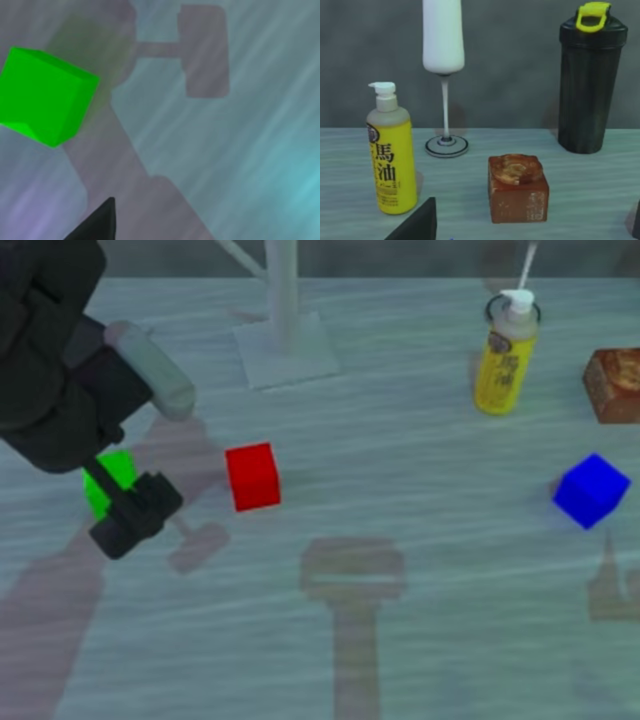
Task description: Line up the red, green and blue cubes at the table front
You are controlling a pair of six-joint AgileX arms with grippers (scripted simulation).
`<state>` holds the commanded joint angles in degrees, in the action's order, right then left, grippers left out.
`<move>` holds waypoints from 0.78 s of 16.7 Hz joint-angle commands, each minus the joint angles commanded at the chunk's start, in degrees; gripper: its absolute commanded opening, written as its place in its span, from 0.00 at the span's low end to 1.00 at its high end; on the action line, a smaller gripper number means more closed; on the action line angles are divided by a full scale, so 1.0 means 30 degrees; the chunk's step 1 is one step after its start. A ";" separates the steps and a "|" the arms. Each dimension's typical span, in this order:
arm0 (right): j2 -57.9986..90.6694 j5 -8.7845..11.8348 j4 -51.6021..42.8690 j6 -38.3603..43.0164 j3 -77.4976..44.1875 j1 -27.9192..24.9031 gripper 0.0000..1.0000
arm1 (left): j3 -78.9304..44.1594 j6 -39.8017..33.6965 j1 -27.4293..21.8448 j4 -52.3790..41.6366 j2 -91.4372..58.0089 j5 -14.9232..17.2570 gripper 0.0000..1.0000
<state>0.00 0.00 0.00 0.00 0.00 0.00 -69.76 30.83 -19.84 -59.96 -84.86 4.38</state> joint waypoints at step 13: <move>0.0000 0.0000 0.0000 0.0000 0.0000 0.0000 1.00 | -1.6011 0.6624 -0.2068 -0.5155 -1.5967 -0.1348 1.00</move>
<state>0.00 0.00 0.00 0.00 0.00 0.00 -117.79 50.71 -26.05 -75.43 -132.77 0.34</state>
